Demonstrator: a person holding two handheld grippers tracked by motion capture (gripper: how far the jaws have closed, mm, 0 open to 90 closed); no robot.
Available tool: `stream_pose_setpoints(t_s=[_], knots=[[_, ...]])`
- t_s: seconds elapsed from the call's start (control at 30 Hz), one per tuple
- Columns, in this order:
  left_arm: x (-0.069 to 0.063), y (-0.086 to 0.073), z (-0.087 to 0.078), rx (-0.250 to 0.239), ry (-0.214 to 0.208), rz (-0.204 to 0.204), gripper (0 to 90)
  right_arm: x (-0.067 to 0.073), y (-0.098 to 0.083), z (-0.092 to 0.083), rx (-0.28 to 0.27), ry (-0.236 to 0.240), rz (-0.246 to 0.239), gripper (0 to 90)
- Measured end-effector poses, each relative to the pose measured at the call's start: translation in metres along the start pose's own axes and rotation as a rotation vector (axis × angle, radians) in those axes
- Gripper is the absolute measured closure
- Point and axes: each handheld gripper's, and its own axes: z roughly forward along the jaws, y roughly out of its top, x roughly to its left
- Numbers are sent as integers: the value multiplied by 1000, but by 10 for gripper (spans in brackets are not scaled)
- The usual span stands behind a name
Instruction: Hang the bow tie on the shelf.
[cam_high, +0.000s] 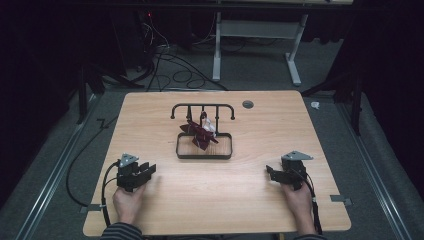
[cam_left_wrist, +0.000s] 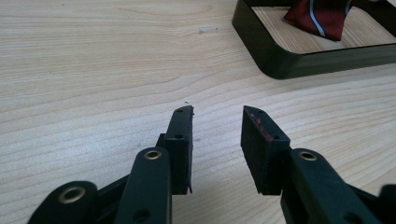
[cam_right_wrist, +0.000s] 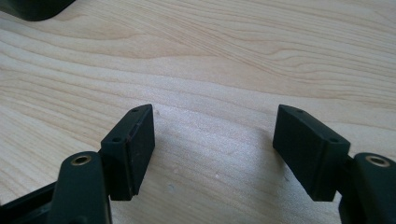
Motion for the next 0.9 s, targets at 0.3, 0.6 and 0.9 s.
stream_pose_setpoints(t_s=[0.3,0.6,0.9], knots=[[-1,-1,7,6,28,25,612,0,0,0,0,0,0,307],[-9,-8,21,49,111,127,504,0,0,0,0,0,0,307],[-11,-12,21,30,112,123,429,0,0,0,0,-1,0,307]])
